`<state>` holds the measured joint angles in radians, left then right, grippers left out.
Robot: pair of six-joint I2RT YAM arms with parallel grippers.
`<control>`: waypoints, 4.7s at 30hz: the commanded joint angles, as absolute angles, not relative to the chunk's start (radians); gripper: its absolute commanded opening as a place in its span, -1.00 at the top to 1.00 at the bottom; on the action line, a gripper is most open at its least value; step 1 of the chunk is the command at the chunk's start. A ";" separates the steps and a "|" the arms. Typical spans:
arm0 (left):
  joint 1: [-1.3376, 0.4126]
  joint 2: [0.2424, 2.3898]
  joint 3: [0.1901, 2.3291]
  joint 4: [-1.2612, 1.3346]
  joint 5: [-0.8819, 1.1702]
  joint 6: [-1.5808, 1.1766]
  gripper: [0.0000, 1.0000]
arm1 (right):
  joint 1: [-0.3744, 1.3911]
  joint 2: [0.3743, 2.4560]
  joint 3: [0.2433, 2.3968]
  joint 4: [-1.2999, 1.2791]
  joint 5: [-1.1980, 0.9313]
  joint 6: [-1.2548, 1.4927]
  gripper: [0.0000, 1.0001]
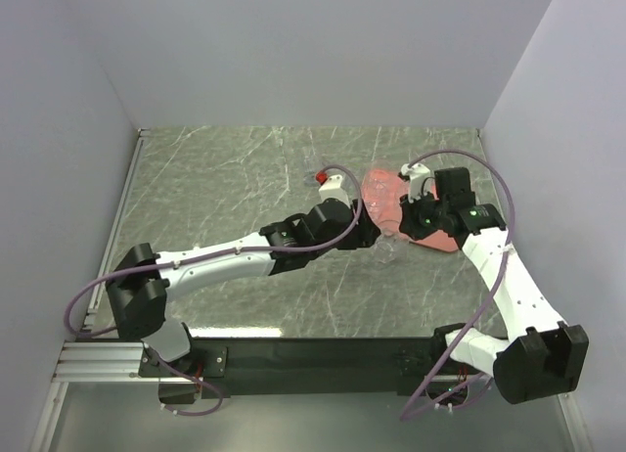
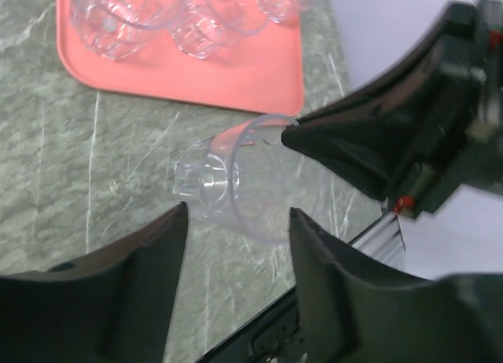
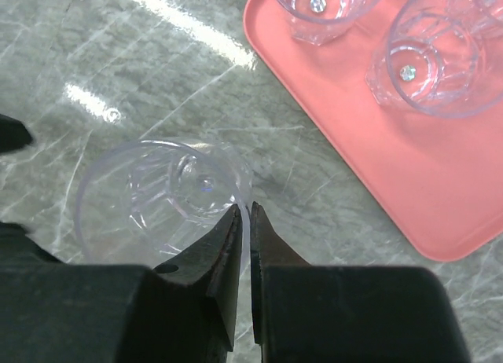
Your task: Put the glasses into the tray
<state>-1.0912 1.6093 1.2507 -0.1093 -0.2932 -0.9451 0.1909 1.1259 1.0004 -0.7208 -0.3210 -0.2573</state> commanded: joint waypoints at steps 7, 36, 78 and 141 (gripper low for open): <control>-1.071 1.415 1.128 0.017 -0.221 -0.712 -0.53 | 0.005 1.051 0.954 -0.660 -0.497 -0.327 1.00; -0.825 0.913 0.798 -0.123 -0.696 -0.012 -0.99 | -0.387 1.152 0.821 -0.153 -0.268 0.069 1.00; -0.718 0.910 0.781 -0.115 -0.562 -0.046 -0.99 | -0.311 1.462 0.977 -0.130 -0.256 0.156 0.30; -0.420 2.373 2.016 -0.439 0.052 -0.802 -0.99 | -0.448 1.058 0.842 -0.410 -1.002 -0.324 -0.23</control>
